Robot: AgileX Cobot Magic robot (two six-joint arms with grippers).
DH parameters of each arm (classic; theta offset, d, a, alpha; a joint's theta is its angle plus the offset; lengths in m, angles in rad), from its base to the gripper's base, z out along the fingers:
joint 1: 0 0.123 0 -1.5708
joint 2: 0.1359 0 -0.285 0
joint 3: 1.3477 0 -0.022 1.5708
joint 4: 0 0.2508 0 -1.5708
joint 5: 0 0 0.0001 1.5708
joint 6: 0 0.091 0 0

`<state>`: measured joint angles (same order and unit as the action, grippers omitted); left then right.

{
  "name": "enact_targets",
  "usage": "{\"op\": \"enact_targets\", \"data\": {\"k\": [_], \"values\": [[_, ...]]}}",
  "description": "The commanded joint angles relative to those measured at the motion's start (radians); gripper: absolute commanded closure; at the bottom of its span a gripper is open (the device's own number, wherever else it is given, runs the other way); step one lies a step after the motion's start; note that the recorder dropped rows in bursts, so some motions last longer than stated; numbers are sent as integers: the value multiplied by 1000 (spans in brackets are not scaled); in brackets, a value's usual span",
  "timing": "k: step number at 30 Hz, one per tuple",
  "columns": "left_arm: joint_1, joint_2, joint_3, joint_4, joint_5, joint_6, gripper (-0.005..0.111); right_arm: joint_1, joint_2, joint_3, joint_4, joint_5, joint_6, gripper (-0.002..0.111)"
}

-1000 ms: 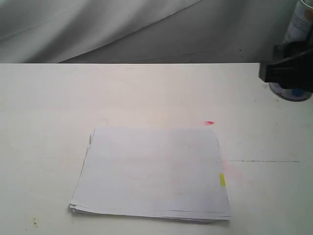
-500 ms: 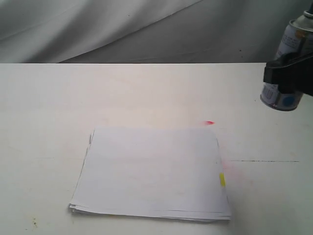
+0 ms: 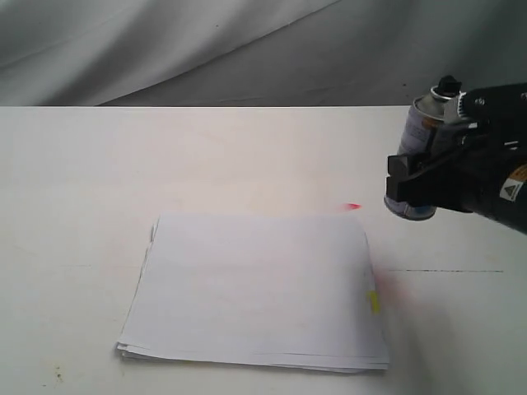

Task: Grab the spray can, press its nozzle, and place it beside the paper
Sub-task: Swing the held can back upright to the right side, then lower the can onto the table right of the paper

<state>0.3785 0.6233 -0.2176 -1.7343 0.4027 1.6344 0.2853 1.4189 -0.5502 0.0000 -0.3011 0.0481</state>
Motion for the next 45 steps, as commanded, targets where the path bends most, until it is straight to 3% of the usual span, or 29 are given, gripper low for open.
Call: {"op": "enact_targets", "data": {"k": [1, 10, 20, 45], "values": [[-7, -3, 4, -10, -3, -6, 107, -7, 62, 41, 148, -176, -184, 108], [-7, -3, 4, -10, -3, -6, 107, -7, 227, 47, 150, -376, -197, 108], [-7, -3, 4, -10, -3, -4, 107, -7, 337, 47, 196, -471, -131, 108], [-7, -3, 4, -10, -3, -4, 107, -7, 383, 47, 194, -345, -117, 108]]}}
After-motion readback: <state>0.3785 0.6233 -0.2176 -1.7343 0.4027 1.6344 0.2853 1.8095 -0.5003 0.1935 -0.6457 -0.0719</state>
